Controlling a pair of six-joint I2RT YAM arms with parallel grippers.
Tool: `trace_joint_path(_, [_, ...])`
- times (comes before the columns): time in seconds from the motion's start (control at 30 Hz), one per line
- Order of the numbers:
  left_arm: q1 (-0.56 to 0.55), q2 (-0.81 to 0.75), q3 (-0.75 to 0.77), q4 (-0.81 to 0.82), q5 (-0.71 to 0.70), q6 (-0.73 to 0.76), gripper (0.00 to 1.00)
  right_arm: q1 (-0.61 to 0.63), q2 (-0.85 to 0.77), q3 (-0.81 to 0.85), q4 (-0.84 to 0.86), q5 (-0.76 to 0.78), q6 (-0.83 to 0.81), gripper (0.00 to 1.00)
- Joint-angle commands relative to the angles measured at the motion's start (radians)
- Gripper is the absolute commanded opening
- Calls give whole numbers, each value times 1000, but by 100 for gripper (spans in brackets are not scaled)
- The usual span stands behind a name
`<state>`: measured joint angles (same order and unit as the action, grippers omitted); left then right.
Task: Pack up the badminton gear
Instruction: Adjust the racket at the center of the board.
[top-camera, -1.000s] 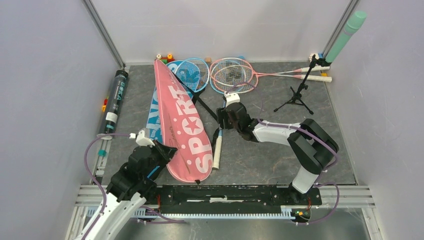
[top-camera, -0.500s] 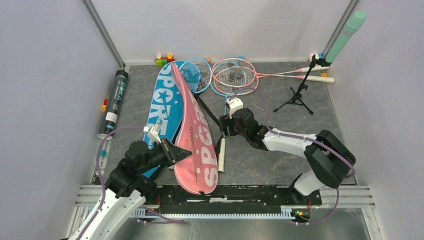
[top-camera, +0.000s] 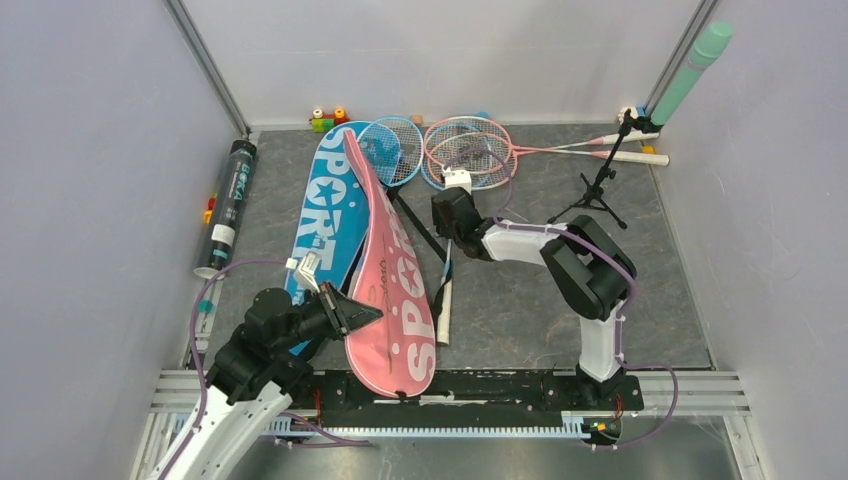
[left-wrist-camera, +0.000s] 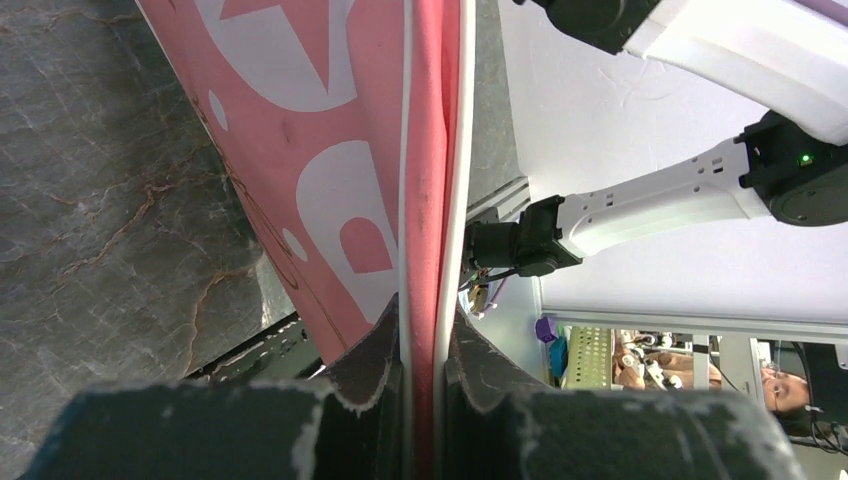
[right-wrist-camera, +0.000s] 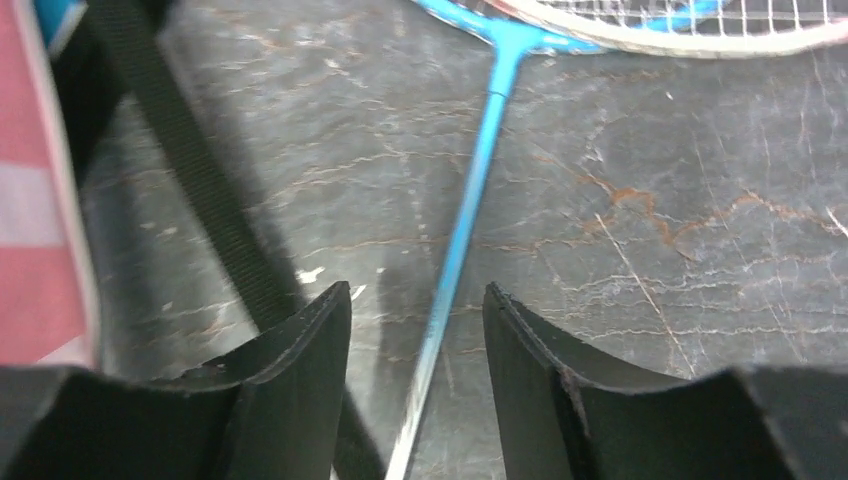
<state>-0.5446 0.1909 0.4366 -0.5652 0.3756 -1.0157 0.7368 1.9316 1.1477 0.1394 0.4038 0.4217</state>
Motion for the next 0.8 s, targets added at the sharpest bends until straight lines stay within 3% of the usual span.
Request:
trace_joint_path(0.0, [2, -14, 4, -1, 43, 5, 2, -5, 63, 21, -52, 93, 112, 54])
trace_joint_path(0.27, [1, 16, 11, -1, 53, 45, 2, 49, 122, 1, -126, 128, 190, 37])
trace_joint_path(0.4, [1, 15, 9, -3, 49, 57, 2, 60, 127, 9, -132, 143, 239, 1])
trace_joint_path(0.53, [1, 21, -2, -13, 45, 63, 2, 62, 75, 25, -85, 117, 293, 0])
trace_joint_path(0.67, [1, 29, -5, -13, 76, 59, 2, 85, -44, -36, 138, 89, 377, 0])
trace_joint_path(0.77, [1, 16, 1, -13, 103, 53, 2, 115, -102, -78, 319, 165, 414, 0])
